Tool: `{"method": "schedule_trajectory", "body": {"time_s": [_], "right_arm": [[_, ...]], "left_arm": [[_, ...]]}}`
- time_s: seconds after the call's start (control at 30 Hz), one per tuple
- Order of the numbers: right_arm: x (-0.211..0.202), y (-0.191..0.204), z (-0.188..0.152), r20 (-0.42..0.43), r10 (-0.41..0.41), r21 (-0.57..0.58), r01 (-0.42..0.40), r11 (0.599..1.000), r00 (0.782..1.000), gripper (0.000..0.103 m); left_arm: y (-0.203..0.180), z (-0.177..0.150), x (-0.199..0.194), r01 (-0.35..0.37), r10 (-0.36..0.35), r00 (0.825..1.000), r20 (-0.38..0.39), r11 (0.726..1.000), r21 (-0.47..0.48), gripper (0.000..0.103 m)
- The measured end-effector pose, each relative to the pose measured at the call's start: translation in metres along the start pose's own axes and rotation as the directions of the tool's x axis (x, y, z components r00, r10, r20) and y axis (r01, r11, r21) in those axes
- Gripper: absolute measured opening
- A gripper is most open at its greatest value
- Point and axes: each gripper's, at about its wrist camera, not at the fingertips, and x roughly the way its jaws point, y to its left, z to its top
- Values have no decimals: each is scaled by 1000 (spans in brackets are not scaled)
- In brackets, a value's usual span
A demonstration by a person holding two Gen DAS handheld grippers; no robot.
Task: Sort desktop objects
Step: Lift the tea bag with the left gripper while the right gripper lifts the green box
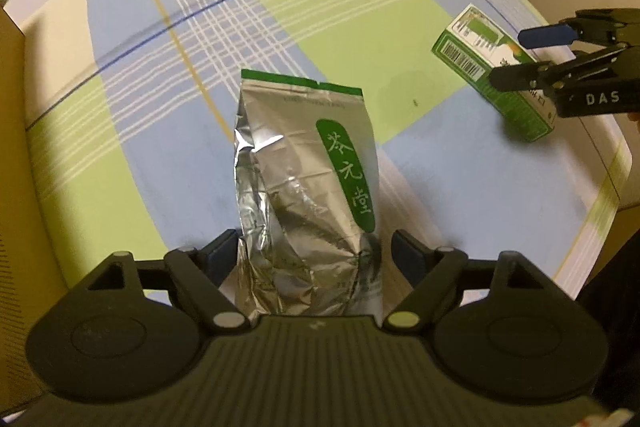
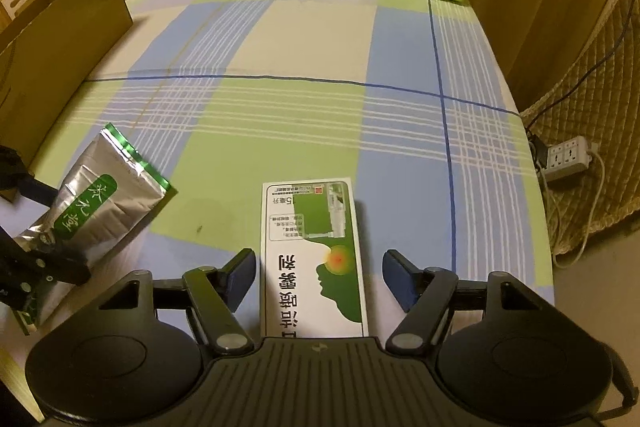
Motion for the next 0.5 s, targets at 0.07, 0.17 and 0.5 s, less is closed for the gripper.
{"method": "schedule_trajectory", "body": {"time_s": [0.07, 0.17, 0.5], "right_arm": [[-1, -1, -1, 1, 0, 1, 0, 1000, 1000, 69], [-2, -2, -1, 4, 3, 1, -3, 1000, 1000, 69], [-6, 1, 0, 13, 15, -8, -15, 1000, 1000, 70]], "left_arm": [[-1, 1, 1, -6, 6, 1000, -6, 1000, 0, 75], [-2, 3, 0, -23, 23, 1000, -6, 1000, 5, 65], [-3, 16, 1, -21, 22, 998, -55, 1000, 19, 60]]}}
